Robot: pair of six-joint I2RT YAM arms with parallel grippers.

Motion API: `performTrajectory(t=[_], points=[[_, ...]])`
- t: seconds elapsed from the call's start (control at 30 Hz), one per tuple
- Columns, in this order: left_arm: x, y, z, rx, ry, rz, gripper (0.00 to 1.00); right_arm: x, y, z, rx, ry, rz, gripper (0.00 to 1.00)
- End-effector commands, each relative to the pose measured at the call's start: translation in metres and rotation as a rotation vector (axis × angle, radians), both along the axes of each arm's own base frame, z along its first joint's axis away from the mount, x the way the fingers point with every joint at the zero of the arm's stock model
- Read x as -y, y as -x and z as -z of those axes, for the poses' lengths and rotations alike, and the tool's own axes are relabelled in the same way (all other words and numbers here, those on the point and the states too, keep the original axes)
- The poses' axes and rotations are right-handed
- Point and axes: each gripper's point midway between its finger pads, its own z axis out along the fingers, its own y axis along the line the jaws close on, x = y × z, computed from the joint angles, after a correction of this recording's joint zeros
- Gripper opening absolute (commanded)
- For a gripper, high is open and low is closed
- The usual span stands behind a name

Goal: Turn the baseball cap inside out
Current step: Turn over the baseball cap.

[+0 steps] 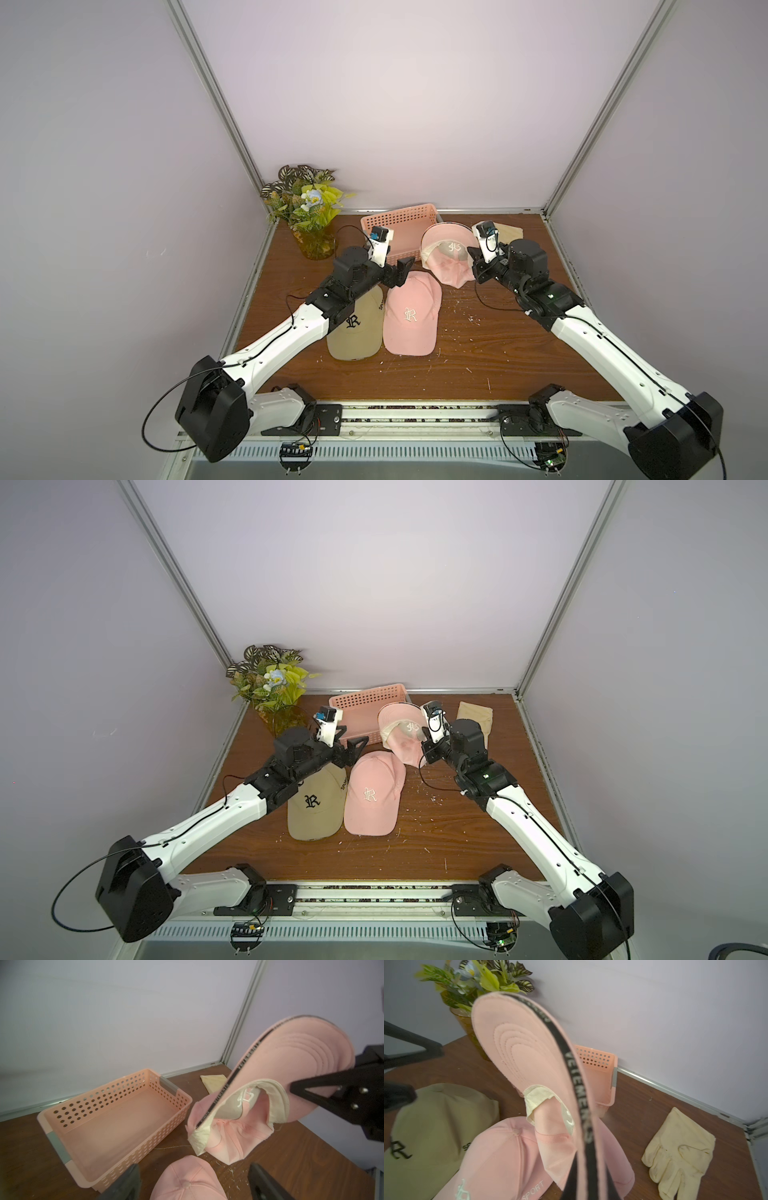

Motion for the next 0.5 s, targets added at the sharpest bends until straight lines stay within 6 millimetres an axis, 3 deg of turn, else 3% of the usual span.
performTrajectory(t=[0.0, 0.23, 0.47], points=[[0.011, 0.013, -0.017, 0.154, -0.047, 0.136, 0.79, -0.025, 0.021, -0.024, -0.050, -0.105, -0.160, 0.00], [0.012, 0.008, -0.015, 0.189, -0.057, 0.127, 0.76, -0.040, 0.041, -0.027, -0.082, -0.138, -0.289, 0.00], [0.026, 0.023, -0.014, 0.197, -0.045, 0.253, 0.58, -0.051, 0.055, -0.026, -0.114, -0.160, -0.386, 0.00]])
